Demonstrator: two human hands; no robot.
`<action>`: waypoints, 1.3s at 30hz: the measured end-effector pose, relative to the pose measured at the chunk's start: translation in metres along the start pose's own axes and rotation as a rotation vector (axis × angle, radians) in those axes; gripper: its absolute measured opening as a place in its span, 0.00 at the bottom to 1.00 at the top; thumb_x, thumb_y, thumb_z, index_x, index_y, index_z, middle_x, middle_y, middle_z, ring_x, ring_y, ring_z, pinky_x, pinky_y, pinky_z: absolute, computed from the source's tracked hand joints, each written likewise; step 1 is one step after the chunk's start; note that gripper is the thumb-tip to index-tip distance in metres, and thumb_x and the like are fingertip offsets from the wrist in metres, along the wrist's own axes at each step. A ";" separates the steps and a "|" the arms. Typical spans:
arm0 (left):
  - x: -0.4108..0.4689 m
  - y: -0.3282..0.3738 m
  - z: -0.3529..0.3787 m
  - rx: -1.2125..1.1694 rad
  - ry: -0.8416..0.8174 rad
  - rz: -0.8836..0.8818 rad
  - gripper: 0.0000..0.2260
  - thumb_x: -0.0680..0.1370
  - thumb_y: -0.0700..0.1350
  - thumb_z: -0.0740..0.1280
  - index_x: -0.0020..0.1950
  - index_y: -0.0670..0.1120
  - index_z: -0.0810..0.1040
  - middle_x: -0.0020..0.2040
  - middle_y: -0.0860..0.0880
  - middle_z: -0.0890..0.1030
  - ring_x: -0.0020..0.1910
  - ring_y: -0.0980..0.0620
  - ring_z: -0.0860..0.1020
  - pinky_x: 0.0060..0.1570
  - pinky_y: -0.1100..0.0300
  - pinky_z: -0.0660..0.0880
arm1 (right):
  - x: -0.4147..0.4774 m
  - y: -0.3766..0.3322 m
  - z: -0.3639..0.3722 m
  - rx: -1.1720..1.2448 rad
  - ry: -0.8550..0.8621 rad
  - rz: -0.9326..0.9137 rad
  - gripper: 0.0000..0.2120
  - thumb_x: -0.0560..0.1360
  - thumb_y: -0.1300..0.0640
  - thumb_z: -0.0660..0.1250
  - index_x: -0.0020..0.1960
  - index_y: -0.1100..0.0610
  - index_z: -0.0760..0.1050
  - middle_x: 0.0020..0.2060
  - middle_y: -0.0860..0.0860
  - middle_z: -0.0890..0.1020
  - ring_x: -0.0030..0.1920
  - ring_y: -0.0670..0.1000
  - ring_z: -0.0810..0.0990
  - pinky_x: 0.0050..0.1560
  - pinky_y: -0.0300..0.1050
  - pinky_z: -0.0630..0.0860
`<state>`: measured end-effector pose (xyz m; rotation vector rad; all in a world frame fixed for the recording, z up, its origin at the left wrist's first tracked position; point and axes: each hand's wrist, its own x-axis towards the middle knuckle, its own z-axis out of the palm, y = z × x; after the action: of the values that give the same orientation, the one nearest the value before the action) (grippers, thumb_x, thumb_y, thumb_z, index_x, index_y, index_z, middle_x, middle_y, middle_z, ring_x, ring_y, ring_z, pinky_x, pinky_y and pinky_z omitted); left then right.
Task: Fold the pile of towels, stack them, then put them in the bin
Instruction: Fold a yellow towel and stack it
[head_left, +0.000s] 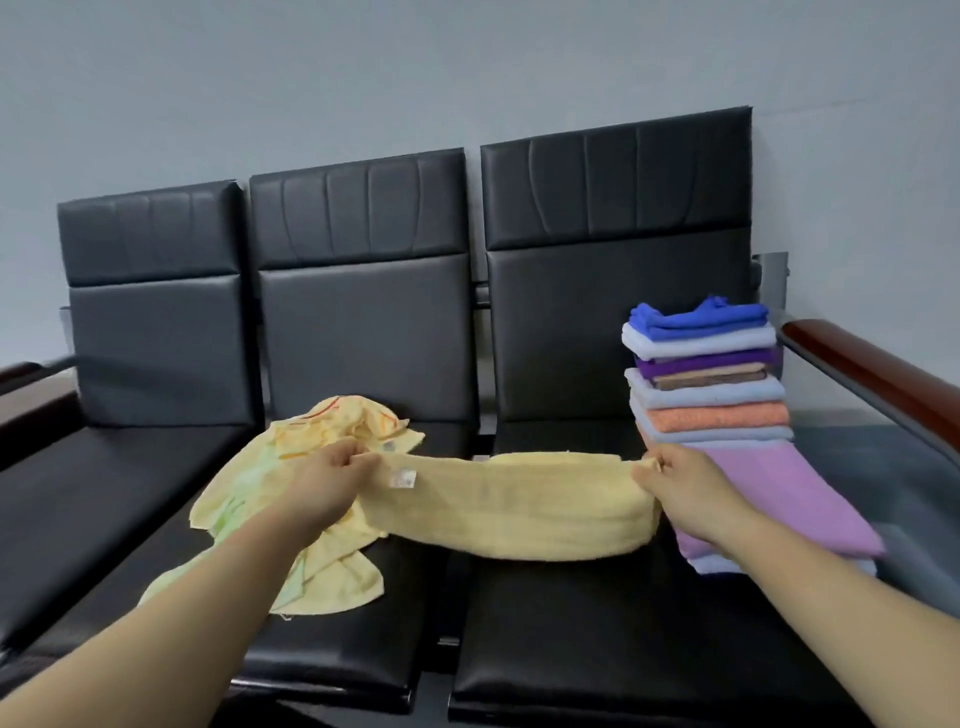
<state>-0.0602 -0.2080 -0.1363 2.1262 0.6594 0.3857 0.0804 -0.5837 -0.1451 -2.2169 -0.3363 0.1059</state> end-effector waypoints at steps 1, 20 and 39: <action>-0.002 -0.008 0.003 -0.011 0.013 -0.013 0.09 0.82 0.49 0.65 0.47 0.48 0.81 0.44 0.47 0.80 0.41 0.47 0.76 0.42 0.52 0.74 | -0.004 0.003 0.006 0.010 -0.015 0.021 0.07 0.81 0.55 0.64 0.45 0.47 0.73 0.42 0.50 0.80 0.40 0.53 0.77 0.36 0.47 0.74; 0.054 -0.039 0.054 0.199 -0.045 -0.132 0.10 0.85 0.49 0.58 0.59 0.49 0.76 0.52 0.49 0.78 0.51 0.49 0.76 0.51 0.53 0.74 | 0.061 0.003 0.063 -0.378 -0.092 0.272 0.12 0.81 0.62 0.62 0.64 0.58 0.75 0.54 0.55 0.79 0.50 0.54 0.79 0.44 0.45 0.73; 0.098 -0.057 0.104 0.531 0.055 -0.084 0.10 0.84 0.53 0.56 0.53 0.49 0.72 0.44 0.51 0.78 0.45 0.46 0.76 0.41 0.52 0.70 | 0.116 0.028 0.095 -0.527 -0.049 0.315 0.16 0.82 0.61 0.58 0.69 0.60 0.65 0.41 0.52 0.71 0.46 0.54 0.75 0.35 0.45 0.66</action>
<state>0.0522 -0.1901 -0.2394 2.5801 0.9619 0.2391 0.1793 -0.4957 -0.2210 -2.7821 -0.0343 0.2679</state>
